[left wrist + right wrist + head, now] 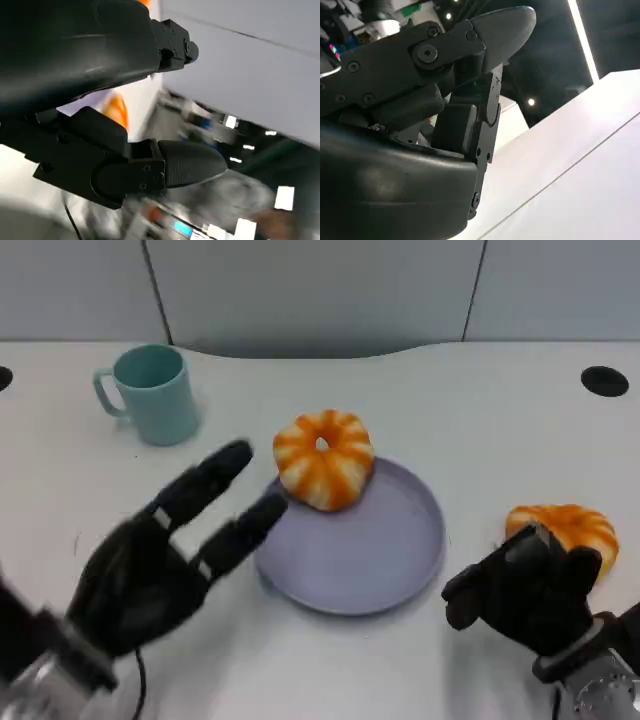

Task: Grasp the bread from the table and place it into the plate.

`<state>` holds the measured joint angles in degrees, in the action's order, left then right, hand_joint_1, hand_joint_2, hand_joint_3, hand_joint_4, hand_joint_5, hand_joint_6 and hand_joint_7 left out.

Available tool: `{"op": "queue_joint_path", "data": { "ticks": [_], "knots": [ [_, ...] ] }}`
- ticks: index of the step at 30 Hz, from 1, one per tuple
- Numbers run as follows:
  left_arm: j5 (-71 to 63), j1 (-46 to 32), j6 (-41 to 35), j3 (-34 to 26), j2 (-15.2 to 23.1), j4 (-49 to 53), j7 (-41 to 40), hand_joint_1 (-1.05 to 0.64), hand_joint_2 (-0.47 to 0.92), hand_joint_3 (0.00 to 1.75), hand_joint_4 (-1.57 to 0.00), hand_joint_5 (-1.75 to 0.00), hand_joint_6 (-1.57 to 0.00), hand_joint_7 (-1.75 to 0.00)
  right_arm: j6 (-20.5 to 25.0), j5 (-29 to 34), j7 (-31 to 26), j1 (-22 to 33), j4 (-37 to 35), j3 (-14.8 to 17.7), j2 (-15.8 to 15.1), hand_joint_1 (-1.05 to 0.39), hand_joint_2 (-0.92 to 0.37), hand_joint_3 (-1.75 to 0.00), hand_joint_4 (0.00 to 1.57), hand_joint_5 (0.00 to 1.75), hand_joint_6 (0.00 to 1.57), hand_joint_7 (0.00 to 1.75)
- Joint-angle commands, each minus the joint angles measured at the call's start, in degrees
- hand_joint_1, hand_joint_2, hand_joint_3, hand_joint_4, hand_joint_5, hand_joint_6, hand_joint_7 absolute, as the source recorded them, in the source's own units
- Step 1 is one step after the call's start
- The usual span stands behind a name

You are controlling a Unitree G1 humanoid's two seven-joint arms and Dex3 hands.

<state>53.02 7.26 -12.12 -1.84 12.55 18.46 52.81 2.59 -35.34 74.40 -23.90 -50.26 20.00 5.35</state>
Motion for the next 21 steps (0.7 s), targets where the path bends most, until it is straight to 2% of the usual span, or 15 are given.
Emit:
{"op": "queue_joint_path", "data": {
  "ticks": [1, 3, 5, 9, 12, 21],
  "knots": [
    [5.8, -3.7, -9.6, -5.5, 0.8, -5.8, 3.1, -1.05, 0.92, 0.66, 0.00, 0.00, 0.00, 0.00, -0.8, -1.1, 2.3, -3.0, -3.3, 1.7, -2.1, -0.65, -0.88, 0.00, 1.57, 0.15, 1.50, 0.00],
    [4.9, -6.3, -11.5, -6.5, -0.9, 3.6, 8.7, -1.05, 0.92, 0.63, -0.03, -0.02, -0.06, -0.03, -0.2, 0.2, 2.7, -3.6, -5.0, 1.4, -4.0, -0.65, -0.88, 0.00, 1.57, 0.14, 1.49, 0.00],
    [3.2, -5.5, -10.8, -7.5, -1.3, 11.1, 15.0, -1.05, 0.92, 0.62, -0.06, -0.04, -0.07, -0.03, -1.0, 1.0, 3.9, -3.9, -6.4, 1.2, -5.0, -0.62, -0.90, -0.01, 1.57, 0.14, 1.48, 0.00],
    [-0.5, -3.1, -8.8, -9.3, -1.6, 16.5, 20.2, -1.05, 0.92, 0.64, -0.11, -0.07, -0.10, -0.04, -2.2, 0.7, 5.9, -4.9, -8.9, 2.2, -5.3, -0.59, -0.92, -0.01, 1.57, 0.12, 1.45, 0.00],
    [-2.4, -3.3, -9.3, -9.9, -2.6, 17.1, 21.2, -1.05, 0.92, 0.58, -0.15, -0.09, -0.11, -0.04, -2.4, 0.7, 7.5, -5.9, -11.5, 2.8, -5.6, -0.61, -0.91, -0.01, 1.57, 0.08, 1.43, 0.00],
    [-4.8, -3.1, -9.8, -12.2, -4.4, 16.9, 21.5, -1.05, 0.92, 0.55, -0.18, -0.12, -0.13, -0.04, -2.5, 1.6, 11.8, -8.3, -15.5, 3.6, -6.2, -0.62, -0.92, -0.02, 1.55, 0.02, 1.38, 0.00]
  ]
}}
